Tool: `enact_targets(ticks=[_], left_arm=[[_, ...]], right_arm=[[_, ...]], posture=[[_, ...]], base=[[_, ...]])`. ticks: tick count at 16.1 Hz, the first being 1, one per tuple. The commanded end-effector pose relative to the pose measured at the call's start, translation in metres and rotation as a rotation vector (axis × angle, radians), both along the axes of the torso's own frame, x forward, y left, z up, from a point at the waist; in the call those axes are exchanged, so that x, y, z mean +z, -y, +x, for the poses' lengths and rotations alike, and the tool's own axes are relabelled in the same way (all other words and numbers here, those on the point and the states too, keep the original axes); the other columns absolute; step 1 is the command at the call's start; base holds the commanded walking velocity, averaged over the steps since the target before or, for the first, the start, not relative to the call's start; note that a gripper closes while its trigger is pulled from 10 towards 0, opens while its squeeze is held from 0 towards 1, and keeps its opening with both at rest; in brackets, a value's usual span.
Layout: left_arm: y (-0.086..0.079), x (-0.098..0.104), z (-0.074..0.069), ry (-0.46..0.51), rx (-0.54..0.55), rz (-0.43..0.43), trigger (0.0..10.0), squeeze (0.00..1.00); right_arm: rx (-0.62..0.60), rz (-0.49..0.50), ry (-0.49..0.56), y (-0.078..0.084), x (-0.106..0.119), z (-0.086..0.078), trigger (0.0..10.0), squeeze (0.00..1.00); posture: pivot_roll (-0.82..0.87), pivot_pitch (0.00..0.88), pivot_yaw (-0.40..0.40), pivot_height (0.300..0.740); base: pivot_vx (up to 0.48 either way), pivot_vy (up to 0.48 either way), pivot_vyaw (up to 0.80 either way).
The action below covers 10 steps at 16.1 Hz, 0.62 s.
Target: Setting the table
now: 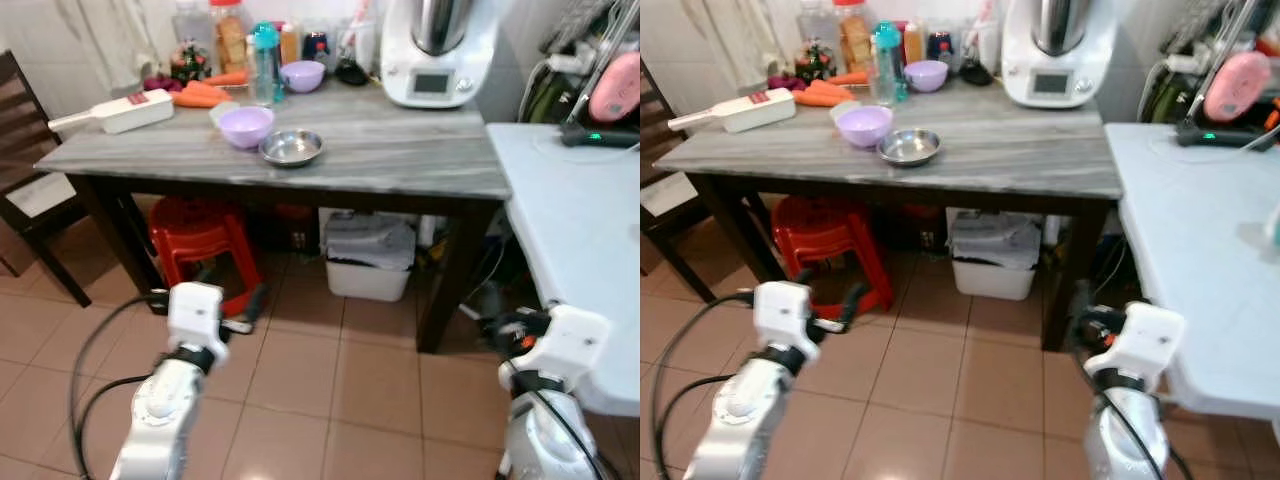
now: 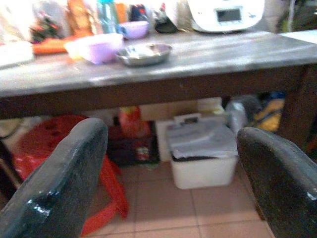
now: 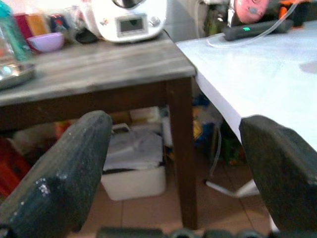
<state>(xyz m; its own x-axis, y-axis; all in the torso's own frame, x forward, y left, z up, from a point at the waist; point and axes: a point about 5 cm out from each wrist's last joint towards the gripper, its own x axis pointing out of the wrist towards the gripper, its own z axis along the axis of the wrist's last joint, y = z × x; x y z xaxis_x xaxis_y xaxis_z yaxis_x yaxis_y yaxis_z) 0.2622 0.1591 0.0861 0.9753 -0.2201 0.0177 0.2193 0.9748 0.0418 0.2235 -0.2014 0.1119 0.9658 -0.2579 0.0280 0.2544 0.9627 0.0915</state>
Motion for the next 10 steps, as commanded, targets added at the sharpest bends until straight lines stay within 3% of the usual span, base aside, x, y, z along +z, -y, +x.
enact_targets(ticks=[1,10], left_arm=[[0.001,0.0005,0.001,0.005,0.003,0.006,10.0,0.0],[0.0065,0.0002,0.0045,0.014,-0.027,0.01,10.0,0.0]], right_arm=[[0.017,-0.026,0.015,-0.0003,0.0046,-0.004,10.0,0.0],[0.043,-0.065,0.032,-0.0002,0.0094,0.0009,10.0,0.0]], posture=[[-0.01,0.0,0.066,0.74],[-0.02,0.0,0.065,0.74]], base=[[0.0,-0.304,0.0],[0.0,-0.309,0.0]])
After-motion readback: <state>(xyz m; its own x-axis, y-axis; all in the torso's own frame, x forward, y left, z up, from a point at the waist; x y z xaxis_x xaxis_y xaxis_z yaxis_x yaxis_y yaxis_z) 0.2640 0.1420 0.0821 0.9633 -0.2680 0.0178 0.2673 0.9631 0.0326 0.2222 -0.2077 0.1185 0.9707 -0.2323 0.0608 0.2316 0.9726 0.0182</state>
